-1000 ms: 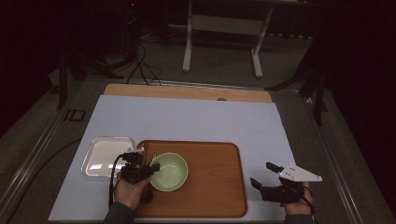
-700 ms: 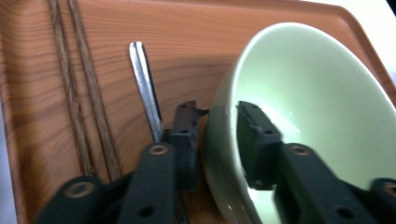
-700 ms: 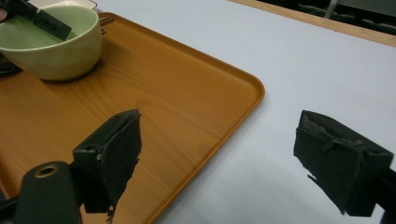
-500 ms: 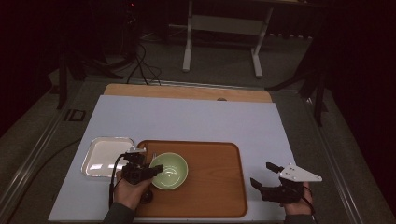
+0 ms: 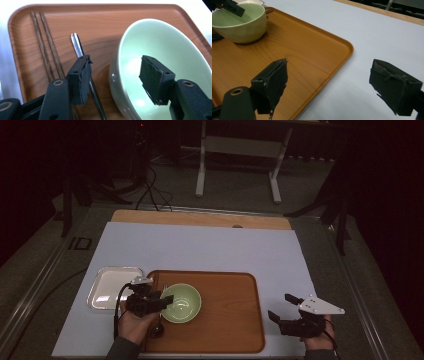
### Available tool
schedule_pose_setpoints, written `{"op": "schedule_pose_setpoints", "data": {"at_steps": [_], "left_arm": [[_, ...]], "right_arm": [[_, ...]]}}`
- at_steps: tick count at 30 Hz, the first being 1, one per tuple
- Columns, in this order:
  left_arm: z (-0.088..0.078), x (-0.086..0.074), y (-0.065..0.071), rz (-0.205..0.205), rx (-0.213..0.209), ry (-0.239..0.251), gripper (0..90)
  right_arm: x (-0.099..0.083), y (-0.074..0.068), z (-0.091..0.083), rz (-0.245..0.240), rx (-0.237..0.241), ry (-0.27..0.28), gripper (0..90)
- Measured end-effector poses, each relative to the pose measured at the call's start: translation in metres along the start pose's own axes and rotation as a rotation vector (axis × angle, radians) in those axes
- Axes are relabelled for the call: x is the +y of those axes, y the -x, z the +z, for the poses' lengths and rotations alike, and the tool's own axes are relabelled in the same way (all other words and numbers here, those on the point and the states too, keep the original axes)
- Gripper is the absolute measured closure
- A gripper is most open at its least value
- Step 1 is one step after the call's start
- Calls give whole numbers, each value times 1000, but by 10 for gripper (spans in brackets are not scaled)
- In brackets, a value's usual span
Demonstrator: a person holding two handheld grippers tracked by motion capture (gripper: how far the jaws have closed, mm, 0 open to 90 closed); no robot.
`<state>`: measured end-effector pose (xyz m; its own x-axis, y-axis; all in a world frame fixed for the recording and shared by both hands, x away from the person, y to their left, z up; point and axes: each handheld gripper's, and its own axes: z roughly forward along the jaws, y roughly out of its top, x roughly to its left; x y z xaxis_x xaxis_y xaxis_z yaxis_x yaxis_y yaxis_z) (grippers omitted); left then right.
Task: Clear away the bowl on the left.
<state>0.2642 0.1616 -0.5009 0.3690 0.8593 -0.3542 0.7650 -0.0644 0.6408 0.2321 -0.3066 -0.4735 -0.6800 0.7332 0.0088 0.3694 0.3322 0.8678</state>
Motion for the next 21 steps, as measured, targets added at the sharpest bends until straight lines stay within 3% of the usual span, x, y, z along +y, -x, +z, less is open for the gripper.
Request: {"op": "schedule_pose_setpoints", "data": {"at_steps": [9,21], "left_arm": [[-7,3,-1,24,0,25,414],[-26,8,-9,53,64,77,379]], "right_arm": [[0,0,0,-2,-3,0,146],[0,0,-1,0,-3,0,145]]}}
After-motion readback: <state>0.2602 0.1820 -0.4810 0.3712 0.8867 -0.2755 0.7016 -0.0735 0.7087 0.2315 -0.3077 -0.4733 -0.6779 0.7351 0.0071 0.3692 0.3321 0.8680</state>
